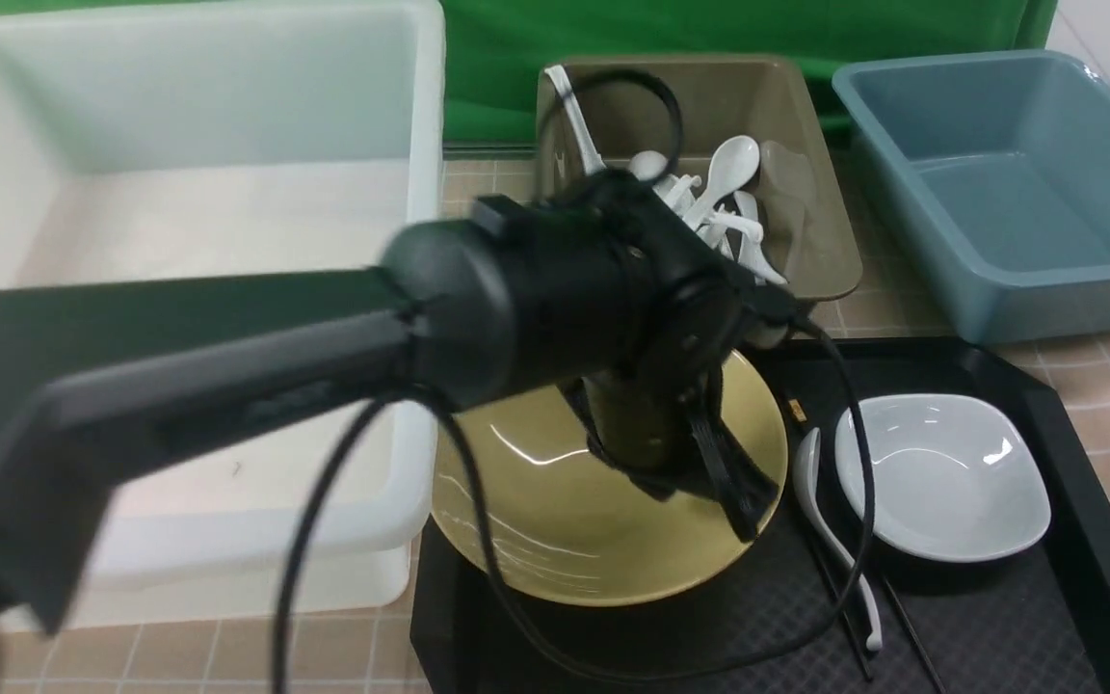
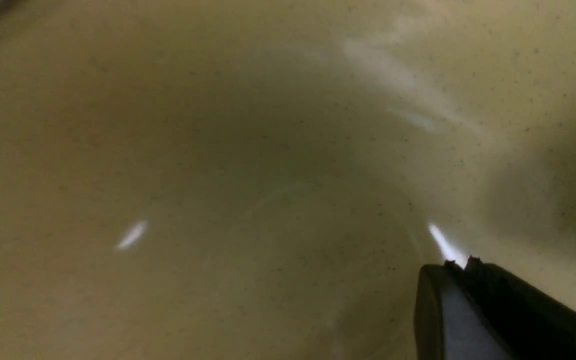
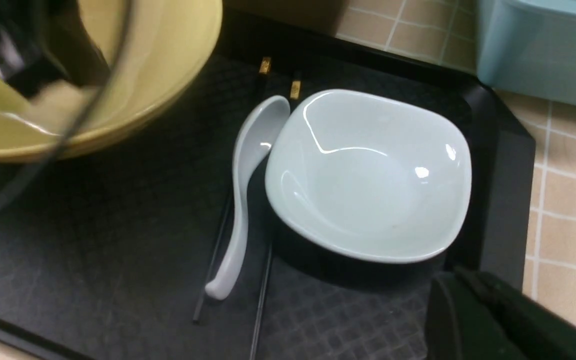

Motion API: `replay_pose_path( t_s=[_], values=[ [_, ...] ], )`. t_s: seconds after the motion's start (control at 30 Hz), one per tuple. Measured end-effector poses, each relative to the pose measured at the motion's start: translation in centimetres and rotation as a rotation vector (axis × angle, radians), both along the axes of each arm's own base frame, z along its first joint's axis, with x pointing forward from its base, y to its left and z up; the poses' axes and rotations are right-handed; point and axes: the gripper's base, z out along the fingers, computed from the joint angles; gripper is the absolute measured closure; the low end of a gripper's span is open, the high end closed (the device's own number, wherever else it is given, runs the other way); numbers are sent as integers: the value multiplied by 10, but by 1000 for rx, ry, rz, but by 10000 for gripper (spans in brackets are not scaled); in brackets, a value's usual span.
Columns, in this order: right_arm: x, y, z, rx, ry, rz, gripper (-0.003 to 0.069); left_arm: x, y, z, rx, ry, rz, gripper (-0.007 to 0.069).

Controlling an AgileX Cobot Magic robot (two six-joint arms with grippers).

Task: On brown table put chopsticks spoon bowls plates into blue grey white boxes.
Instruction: 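Grasp the large bowl on the tray by its rim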

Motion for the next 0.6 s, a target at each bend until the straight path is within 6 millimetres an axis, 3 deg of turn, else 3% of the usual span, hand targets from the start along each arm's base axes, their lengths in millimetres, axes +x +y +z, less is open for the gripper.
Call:
replay_pose_path(
  t_s=[0.13,0.27,0.37,0.47,0.6],
  values=[
    [0,0,0,0,0,0,622,-11,-18,-7,-49,111,-53,622],
    [0,0,0,0,-1,-1,621,-30,-44,12,-176,207,-188,622],
    [0,0,0,0,-1,-1,621,-31,-49,31,-186,208,-266,618],
    [0,0,0,0,-2,-1,621,-23,-44,46,-125,170,-283,605],
    [0,0,0,1,-3,-2,621,5,-17,65,54,32,-238,459]
  ],
)
